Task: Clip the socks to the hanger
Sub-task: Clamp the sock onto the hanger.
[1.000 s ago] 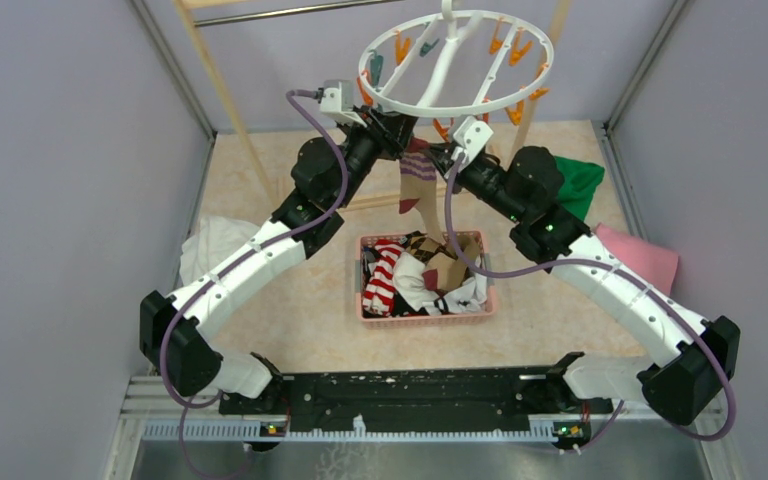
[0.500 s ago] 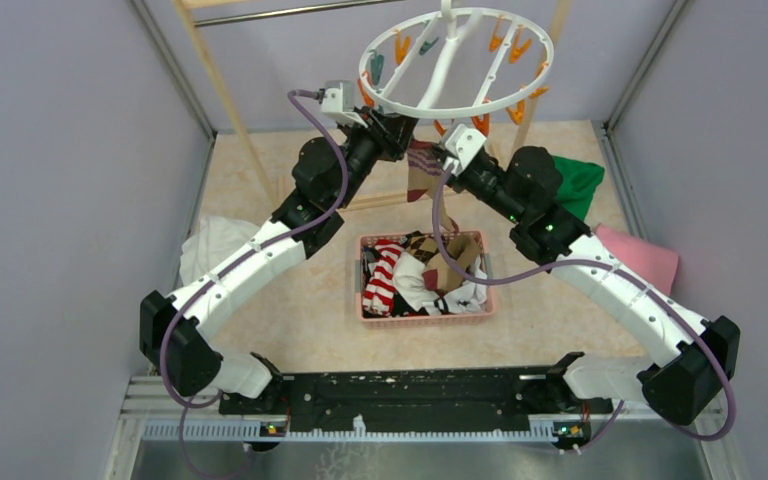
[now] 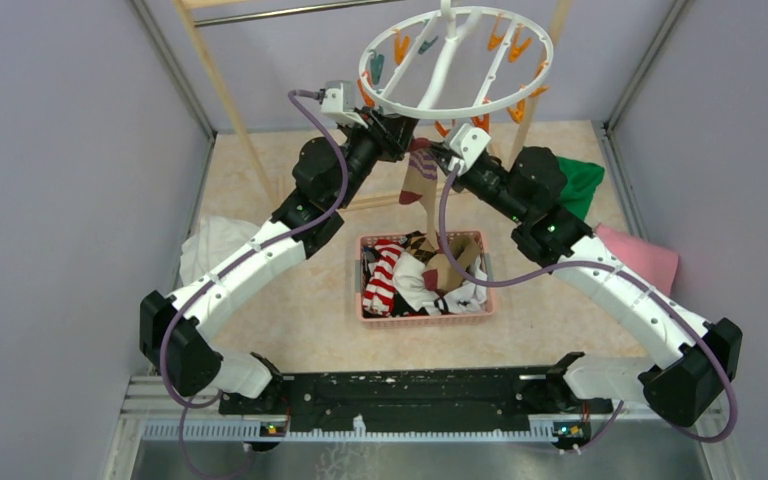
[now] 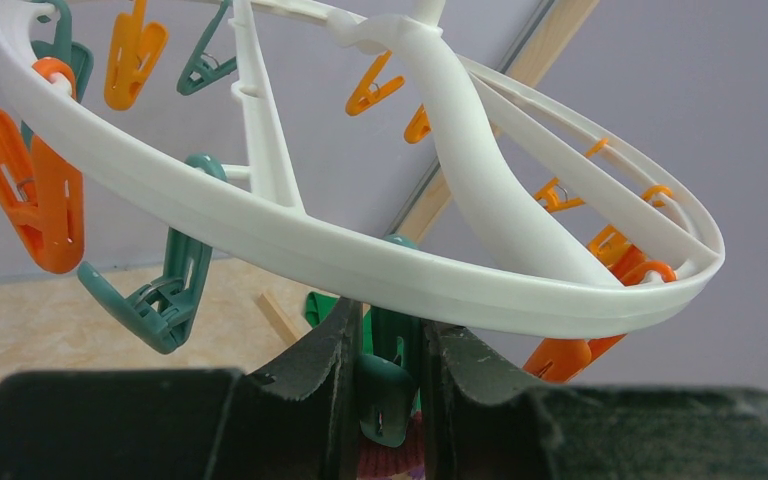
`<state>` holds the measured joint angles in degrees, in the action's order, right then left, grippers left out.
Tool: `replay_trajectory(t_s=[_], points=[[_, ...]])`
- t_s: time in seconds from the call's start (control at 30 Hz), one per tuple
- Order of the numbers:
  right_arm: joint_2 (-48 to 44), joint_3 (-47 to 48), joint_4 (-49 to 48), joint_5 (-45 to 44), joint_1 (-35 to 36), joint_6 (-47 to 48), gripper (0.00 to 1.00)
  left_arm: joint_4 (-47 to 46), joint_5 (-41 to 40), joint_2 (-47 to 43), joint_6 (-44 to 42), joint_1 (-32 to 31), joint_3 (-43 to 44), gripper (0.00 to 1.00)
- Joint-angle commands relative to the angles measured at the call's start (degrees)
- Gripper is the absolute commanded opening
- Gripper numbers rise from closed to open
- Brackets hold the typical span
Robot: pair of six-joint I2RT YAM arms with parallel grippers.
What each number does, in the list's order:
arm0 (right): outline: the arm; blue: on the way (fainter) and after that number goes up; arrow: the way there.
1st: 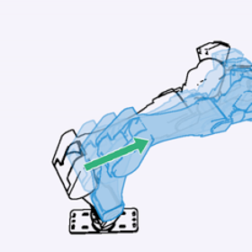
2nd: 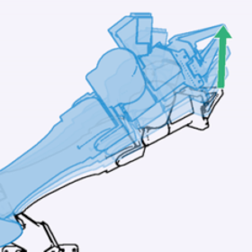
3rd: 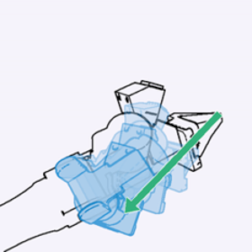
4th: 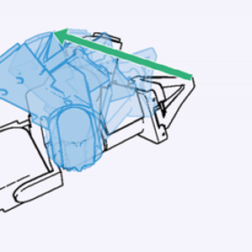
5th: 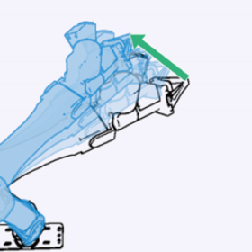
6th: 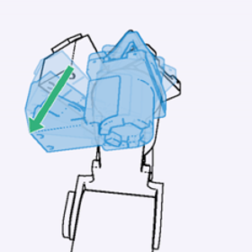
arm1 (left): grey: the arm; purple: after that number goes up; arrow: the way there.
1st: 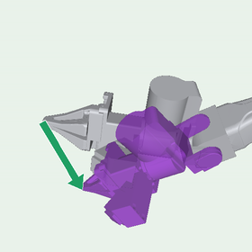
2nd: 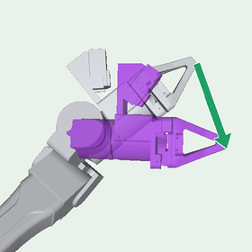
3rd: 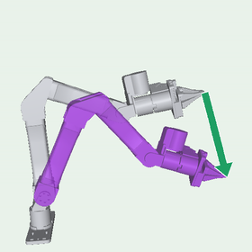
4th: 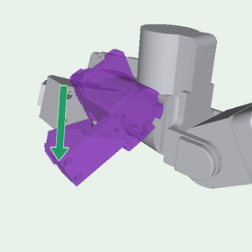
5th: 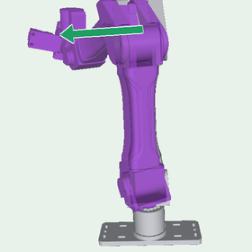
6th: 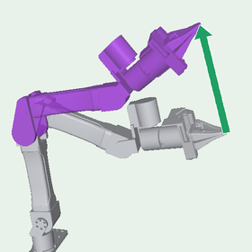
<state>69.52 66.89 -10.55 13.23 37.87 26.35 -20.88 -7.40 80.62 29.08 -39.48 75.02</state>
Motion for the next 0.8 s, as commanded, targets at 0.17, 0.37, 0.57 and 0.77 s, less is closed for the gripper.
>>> replay_trajectory(t_s=[0.17,0.37,0.57,0.77], points=[[-1.5,1.9,-3.7,-0.4,0.5,-0.8,0.0,-1.0,-1.6,-1.0,1.5,-0.1,1.7,0.05],[-1.4,1.5,0.3,0.0,0.7,2.3,0.0,-0.6,-2.0,-1.6,2.2,-0.1,2.2,0.05],[-1.4,0.9,-0.5,0.6,1.1,3.4,0.0,0.3,-2.5,-1.6,3.1,-0.1,2.4,0.05],[-0.9,0.9,-1.9,0.3,1.8,3.9,0.0,1.5,-3.4,-1.6,3.9,0.0,2.7,0.04]])
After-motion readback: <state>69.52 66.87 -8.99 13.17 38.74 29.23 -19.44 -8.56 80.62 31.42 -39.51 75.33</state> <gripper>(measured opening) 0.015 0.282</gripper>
